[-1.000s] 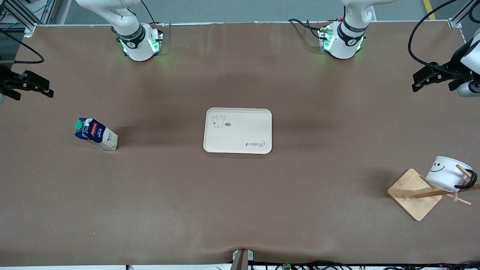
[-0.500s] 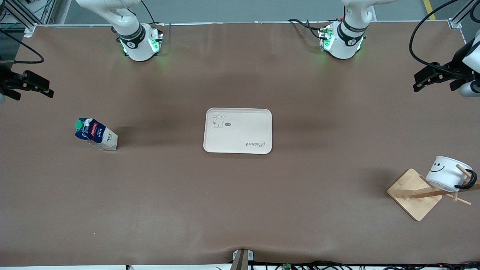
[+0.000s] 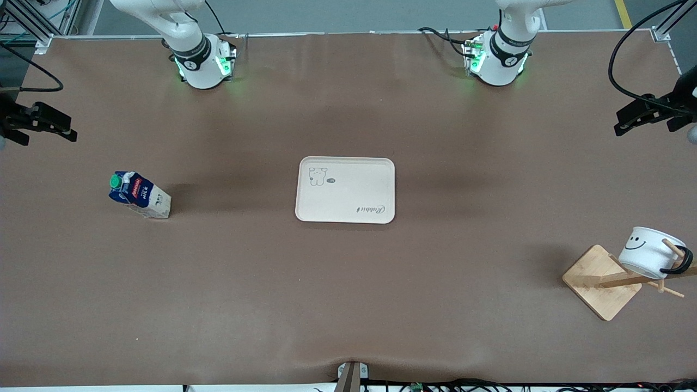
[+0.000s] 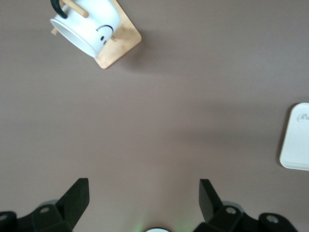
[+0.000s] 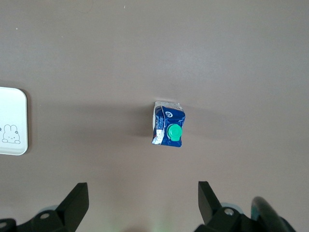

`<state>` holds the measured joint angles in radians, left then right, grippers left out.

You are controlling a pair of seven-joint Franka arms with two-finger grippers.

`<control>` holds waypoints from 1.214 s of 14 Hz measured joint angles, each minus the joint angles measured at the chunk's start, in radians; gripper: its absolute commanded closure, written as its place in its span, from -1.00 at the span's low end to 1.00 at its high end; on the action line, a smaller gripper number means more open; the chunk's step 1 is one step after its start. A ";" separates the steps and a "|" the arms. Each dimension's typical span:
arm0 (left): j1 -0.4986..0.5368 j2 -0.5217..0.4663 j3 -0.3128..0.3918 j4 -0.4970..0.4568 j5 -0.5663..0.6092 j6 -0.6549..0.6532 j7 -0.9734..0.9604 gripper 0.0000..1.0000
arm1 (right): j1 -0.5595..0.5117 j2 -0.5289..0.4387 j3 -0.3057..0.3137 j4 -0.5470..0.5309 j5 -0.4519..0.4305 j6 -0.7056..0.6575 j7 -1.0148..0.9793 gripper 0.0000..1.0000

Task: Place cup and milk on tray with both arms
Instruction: 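Move the left gripper toward the white mug on the wooden stand, then lower the left gripper and grasp the white mug's rim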

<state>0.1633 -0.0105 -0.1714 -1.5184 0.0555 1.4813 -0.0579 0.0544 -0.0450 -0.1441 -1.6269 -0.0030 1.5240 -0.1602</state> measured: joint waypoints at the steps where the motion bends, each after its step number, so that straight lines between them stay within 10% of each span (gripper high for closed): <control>1: 0.008 0.004 0.000 -0.004 0.003 0.026 0.000 -1.00 | 0.000 0.000 0.000 0.000 0.000 0.000 0.000 -1.00; 17: 0.260 0.003 0.000 -0.434 -0.162 0.798 0.342 -1.00 | 0.000 0.000 0.000 0.001 0.000 0.000 0.000 -1.00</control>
<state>0.4236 -0.0073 -0.1713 -1.9522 -0.1063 2.2791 0.2846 0.0544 -0.0450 -0.1442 -1.6260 -0.0030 1.5239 -0.1602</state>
